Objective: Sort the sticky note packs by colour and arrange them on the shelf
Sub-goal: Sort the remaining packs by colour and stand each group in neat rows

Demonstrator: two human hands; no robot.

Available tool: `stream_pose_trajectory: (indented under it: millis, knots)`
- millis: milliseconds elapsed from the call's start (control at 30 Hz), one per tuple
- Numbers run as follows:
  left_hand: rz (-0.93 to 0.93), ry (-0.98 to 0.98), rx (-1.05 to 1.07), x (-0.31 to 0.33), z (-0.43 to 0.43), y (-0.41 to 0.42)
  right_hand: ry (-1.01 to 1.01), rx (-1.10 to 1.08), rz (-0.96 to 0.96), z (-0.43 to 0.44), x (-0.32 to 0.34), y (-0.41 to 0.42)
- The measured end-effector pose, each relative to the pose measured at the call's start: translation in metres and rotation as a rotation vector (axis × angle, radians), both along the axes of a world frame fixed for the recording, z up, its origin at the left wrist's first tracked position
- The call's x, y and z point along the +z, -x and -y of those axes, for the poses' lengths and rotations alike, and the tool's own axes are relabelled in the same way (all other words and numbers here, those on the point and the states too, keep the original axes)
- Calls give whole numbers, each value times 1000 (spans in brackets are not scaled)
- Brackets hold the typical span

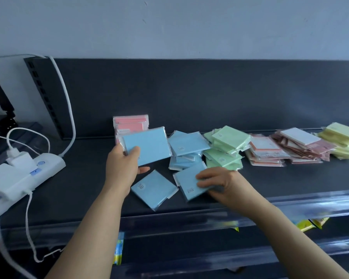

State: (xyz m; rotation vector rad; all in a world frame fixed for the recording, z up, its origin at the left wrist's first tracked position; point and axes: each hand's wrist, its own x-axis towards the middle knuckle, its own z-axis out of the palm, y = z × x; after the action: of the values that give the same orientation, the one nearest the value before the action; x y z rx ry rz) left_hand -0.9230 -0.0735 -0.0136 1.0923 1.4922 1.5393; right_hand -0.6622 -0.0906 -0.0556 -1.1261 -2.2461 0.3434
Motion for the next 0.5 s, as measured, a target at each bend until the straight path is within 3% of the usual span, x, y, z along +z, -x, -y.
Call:
stream_pose_trajectory:
  millis: [200,367,500]
  knots:
    - [-8,-7,-15,0,4,0,100,-30,112,6,9,1]
    - [-16,22,-13,-1,10,8,70,-140,-15,4,23,7]
    - [-22,30,-11,-1,14,14,96,-80,131,2,19,17]
